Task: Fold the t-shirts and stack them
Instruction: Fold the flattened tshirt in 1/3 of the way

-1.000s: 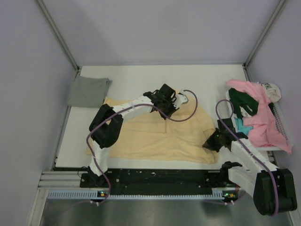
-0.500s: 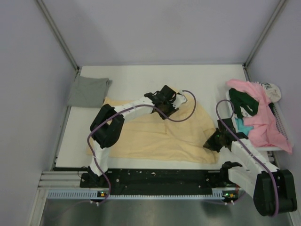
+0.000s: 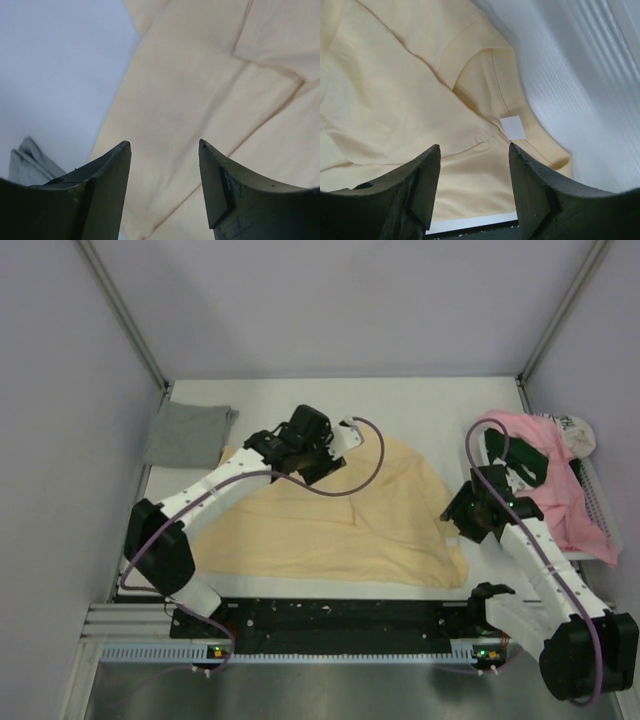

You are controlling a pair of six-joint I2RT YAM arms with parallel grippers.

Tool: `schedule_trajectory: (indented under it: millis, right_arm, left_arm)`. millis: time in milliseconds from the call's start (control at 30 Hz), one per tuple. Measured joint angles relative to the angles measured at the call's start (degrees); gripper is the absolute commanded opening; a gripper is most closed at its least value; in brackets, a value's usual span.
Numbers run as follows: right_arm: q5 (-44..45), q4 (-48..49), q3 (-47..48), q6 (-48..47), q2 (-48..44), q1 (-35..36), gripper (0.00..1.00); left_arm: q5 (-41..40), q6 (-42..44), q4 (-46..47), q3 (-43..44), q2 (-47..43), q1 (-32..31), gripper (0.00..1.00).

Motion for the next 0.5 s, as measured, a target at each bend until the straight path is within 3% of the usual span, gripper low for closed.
schedule_trajectory:
  millis: [300, 500]
  right_arm:
    - [0.2, 0.4, 1.0, -3.0, 3.1, 0.6, 0.52]
    - [-3.1, 7.7, 16.9, -11.2, 15.0, 3.8, 0.59]
  left_arm:
    - [-0.2, 4.6, -8.1, -15.2, -10.6, 15.1, 0.62]
    - [0.6, 7.4, -9.8, -13.0, -11.6, 33.9, 0.63]
